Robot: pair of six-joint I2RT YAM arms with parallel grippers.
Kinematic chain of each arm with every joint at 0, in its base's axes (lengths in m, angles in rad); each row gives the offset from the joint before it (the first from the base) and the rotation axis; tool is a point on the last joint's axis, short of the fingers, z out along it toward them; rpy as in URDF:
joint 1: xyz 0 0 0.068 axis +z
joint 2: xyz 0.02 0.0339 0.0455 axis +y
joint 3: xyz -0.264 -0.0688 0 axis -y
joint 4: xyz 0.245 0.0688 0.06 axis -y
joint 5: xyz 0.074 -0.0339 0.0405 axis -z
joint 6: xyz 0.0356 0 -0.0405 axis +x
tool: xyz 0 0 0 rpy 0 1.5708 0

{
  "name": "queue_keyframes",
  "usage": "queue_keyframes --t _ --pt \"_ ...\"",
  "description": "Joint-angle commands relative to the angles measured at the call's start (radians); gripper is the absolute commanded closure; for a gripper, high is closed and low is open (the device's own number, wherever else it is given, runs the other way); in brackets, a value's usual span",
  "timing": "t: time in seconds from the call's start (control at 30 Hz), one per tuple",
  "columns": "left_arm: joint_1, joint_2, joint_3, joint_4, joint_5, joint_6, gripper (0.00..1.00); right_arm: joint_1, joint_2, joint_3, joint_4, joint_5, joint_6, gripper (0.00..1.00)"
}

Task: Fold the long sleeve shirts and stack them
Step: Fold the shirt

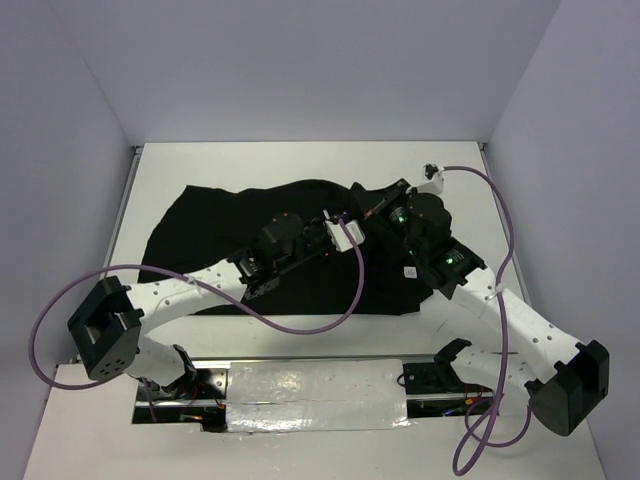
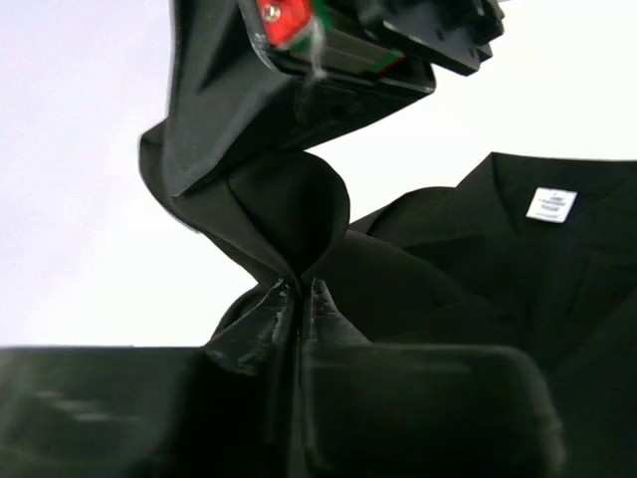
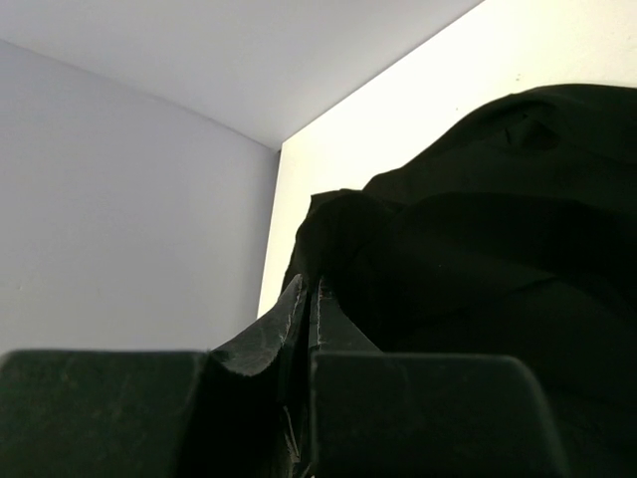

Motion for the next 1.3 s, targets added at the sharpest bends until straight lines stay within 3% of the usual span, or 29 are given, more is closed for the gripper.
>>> queue_keyframes --t 0.0,0.13,0.2,0.23,0.3,0.33,0.43,0.47,0.57,0.73,0.93,1.03,1.27 --pt "-0.004 -0.005 0.006 0.096 -0.021 0.024 1.0 0.01 -0.052 -0.017 0.053 0.029 0.004 1.0" --pt "0.002 -0.051 -0.004 0.068 0.017 0.053 1.0 0.009 -0.064 -0.022 0.062 0.016 -0.051 1.0" --pt "0.02 -0.063 0.0 0.039 0.048 0.052 1.0 0.003 -0.057 -0.008 0.093 -0.025 -0.174 1.0" --pt "0.037 -0.074 0.001 0.031 0.085 0.049 1.0 -0.002 -0.049 0.033 0.088 -0.074 -0.224 0.94" --pt "0.06 -0.085 0.006 0.001 0.131 0.052 1.0 -0.008 -0.017 0.095 0.034 -0.146 -0.459 0.73" --pt "0.086 -0.098 0.009 -0.011 0.189 0.053 1.0 -0.02 -0.003 0.171 -0.002 -0.186 -0.542 0.47" --pt "0.156 -0.118 0.029 -0.071 0.3 0.062 1.0 -0.054 0.031 0.289 -0.184 -0.33 -0.821 0.16" --pt "0.177 -0.121 0.036 -0.093 0.377 0.067 1.0 -0.083 0.031 0.3 -0.238 -0.4 -0.873 0.1" --pt "0.244 -0.128 0.065 -0.171 0.52 0.096 1.0 -0.14 -0.006 0.301 -0.281 -0.48 -1.059 0.07" --pt "0.307 -0.123 0.102 -0.263 0.654 0.138 1.0 -0.221 -0.081 0.167 -0.272 -0.807 -1.345 0.07" --pt "0.324 -0.122 0.145 -0.384 0.803 0.208 1.0 -0.226 -0.113 0.023 -0.203 -0.837 -1.607 0.09" --pt "0.326 -0.118 0.164 -0.433 0.832 0.227 1.0 -0.257 -0.048 0.085 -0.206 -0.919 -1.68 0.09" --pt "0.326 -0.128 0.181 -0.527 0.863 0.283 1.0 -0.295 0.175 0.325 -0.431 -1.04 -1.823 0.12"
